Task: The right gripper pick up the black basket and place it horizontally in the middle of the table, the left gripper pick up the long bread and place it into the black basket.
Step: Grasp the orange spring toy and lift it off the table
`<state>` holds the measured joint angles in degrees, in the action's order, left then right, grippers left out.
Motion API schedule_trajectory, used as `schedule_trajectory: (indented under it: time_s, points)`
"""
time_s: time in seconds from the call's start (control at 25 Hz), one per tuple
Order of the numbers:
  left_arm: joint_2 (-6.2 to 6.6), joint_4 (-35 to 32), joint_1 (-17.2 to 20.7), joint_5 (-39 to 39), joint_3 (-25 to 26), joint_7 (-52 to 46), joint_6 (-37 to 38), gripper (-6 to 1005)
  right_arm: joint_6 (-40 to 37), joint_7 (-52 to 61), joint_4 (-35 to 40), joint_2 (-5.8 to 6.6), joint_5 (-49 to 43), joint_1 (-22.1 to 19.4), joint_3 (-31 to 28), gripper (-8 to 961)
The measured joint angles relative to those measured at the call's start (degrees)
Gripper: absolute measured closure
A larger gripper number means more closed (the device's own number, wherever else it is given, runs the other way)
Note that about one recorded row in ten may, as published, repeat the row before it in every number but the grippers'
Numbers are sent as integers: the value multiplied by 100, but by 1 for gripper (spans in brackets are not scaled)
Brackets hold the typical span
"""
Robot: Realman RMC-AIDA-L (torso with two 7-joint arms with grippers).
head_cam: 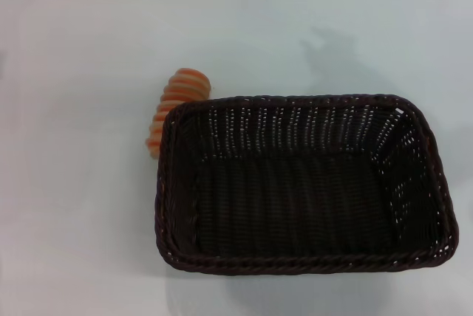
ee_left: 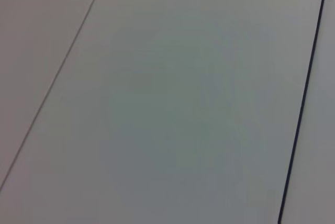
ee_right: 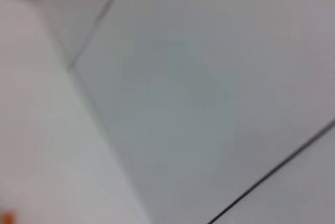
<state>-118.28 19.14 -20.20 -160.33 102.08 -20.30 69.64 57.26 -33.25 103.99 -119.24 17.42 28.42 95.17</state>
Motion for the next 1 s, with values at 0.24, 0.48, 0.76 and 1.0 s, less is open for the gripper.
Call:
schedule_trajectory:
  time_s: [0.24,0.48,0.76,1.0]
  points:
    - [-3,-13,-121,-7,-153,-34,-12,160,-2004,346,-12,-6,-6,-1001,95,635]
    - [-7,10,-161,-8,-678,-255,31,160,-4962,576,-905,-31,41,-1940,269,635]
    - [-10,54,-166,-13,-1323,-380,78,160,-8068,796,-2639,-32,141,-2201,631,635]
    - [24,466,-92,-15,-1951,-622,-100,161,-11050,836,-4679,-22,1301,-2027,914,635]
